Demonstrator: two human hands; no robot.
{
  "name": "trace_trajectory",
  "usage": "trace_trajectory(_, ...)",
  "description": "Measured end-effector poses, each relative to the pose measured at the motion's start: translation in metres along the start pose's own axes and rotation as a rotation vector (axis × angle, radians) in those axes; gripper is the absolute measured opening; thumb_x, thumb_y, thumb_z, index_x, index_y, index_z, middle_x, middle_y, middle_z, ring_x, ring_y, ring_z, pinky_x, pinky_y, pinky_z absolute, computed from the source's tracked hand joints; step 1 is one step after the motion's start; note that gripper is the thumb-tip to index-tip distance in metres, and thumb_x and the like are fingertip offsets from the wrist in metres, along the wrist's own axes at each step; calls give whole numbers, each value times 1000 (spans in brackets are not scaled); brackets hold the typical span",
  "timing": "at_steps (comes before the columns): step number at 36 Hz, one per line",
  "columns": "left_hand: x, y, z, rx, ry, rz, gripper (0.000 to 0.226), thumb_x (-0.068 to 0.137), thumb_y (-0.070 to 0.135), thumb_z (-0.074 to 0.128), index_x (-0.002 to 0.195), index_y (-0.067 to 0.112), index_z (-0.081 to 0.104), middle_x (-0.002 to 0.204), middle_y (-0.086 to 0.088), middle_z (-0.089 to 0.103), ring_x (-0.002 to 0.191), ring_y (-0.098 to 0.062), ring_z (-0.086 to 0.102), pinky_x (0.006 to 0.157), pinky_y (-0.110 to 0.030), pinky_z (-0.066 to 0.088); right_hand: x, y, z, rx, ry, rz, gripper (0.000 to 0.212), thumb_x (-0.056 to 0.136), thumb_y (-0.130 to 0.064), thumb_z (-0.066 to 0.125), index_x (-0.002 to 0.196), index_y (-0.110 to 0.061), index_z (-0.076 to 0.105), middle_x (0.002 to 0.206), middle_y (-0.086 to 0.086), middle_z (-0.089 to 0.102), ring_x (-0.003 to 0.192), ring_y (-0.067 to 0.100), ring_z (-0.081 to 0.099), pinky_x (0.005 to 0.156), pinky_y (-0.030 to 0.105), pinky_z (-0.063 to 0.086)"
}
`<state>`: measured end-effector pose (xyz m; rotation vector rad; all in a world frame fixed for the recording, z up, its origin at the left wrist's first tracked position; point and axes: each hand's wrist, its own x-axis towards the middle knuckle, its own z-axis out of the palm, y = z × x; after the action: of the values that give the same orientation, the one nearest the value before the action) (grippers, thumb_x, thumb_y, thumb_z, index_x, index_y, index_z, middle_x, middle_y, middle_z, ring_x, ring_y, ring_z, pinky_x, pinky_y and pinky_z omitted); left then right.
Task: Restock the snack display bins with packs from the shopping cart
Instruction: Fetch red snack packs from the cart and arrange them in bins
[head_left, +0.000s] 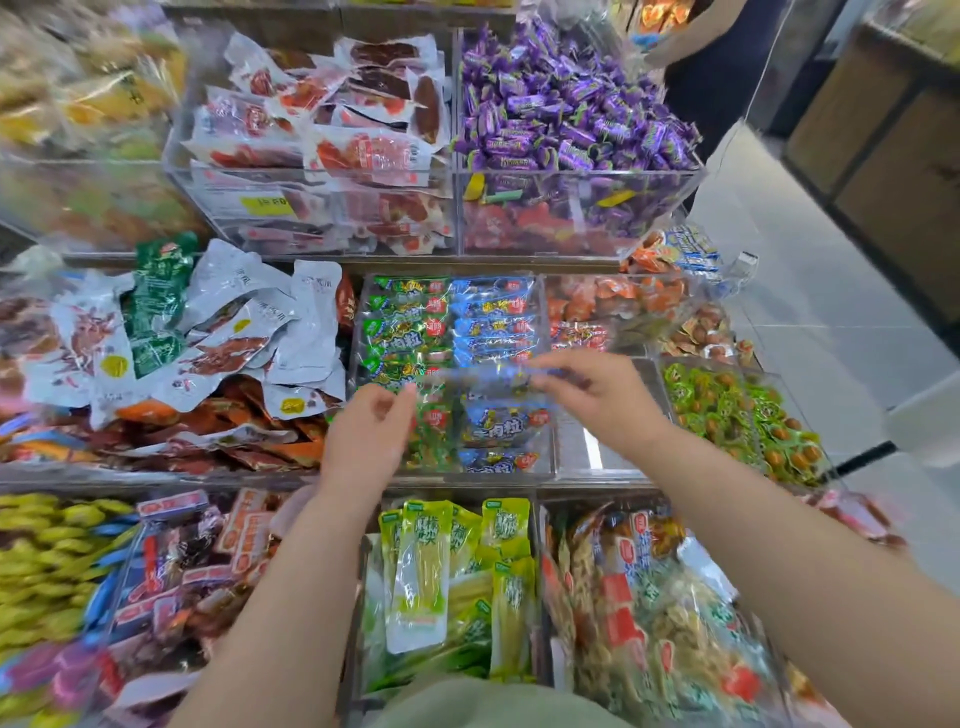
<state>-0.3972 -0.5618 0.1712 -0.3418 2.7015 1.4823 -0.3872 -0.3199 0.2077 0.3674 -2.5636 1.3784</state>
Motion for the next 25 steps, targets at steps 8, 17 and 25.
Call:
trace_trajectory(8, 10, -11, 19, 816, -31, 551, 61, 79, 63, 58, 130, 28, 52, 126, 5, 55, 124, -22, 45, 104, -46, 33, 15, 3, -18, 245, 125, 316, 14, 88, -9, 64, 88, -22, 68, 75, -8, 65, 58, -6, 57, 61, 11, 48)
trace_trajectory(17, 25, -11, 43, 831, 20, 408, 37, 80, 39, 67, 109, 20, 56, 110, -2, 51, 112, -26, 44, 108, -49, 21, 5, -2, -8, -234, -257, 232, 17, 91, -21, 62, 95, -6, 70, 65, -11, 53, 59, -5, 48, 54, 9, 33)
trace_trajectory(25, 26, -16, 41, 761, 27, 600, 51, 77, 0, 51, 128, 4, 53, 111, -14, 58, 102, -33, 51, 88, -42, 34, 7, -3, -11, -407, -291, 141, 17, 92, -20, 58, 96, -7, 69, 76, 0, 65, 68, 13, 56, 65, 28, 43)
